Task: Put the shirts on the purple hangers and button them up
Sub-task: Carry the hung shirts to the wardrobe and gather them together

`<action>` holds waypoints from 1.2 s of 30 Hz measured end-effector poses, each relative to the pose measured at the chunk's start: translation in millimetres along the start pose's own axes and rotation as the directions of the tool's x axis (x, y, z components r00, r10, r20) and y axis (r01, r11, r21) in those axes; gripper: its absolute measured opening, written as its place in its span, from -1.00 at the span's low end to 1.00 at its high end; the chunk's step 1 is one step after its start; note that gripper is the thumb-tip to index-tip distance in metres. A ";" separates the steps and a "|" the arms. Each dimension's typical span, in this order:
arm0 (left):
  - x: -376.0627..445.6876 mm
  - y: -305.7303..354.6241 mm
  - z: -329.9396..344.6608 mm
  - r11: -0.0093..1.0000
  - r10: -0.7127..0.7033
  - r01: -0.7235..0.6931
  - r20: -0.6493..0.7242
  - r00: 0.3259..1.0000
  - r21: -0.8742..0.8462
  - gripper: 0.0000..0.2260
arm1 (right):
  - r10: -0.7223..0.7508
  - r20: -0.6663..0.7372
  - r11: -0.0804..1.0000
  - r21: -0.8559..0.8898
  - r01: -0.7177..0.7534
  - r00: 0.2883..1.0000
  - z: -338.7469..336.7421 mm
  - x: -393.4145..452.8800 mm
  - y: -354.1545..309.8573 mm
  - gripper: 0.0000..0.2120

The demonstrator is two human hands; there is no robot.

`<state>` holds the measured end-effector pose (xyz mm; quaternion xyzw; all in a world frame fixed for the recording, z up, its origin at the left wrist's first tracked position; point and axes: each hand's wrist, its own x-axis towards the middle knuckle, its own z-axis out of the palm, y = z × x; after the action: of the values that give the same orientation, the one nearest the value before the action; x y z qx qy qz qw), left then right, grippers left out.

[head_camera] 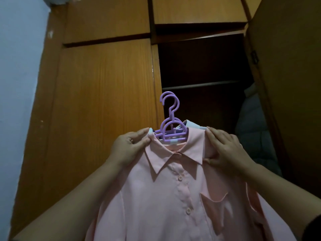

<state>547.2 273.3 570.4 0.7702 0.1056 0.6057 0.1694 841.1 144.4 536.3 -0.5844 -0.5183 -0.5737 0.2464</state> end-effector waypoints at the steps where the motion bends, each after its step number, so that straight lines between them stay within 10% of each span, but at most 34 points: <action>1: 4.0 -1.0 7.8 1.000 0.018 -0.018 0.012 1.000 0.008 -0.72 | 0.007 -0.011 1.000 -0.002 -0.007 1.000 5.5 -0.2 8.3 -0.11; 16: 86.3 -27.2 92.6 0.991 0.028 -0.031 0.027 0.999 0.129 -0.73 | -0.075 -0.147 0.995 0.060 0.085 0.986 110.9 62.9 111.7 -0.10; 36: 132.0 -35.8 73.1 0.971 -0.092 0.085 0.022 0.995 0.223 -0.80 | 0.014 -0.246 0.954 0.293 0.061 0.969 199.6 106.8 92.9 -0.04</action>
<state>651.7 345.1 659.6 0.7884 0.2040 0.5696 0.1112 985.6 323.4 619.7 -0.4589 -0.5714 -0.5595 0.3870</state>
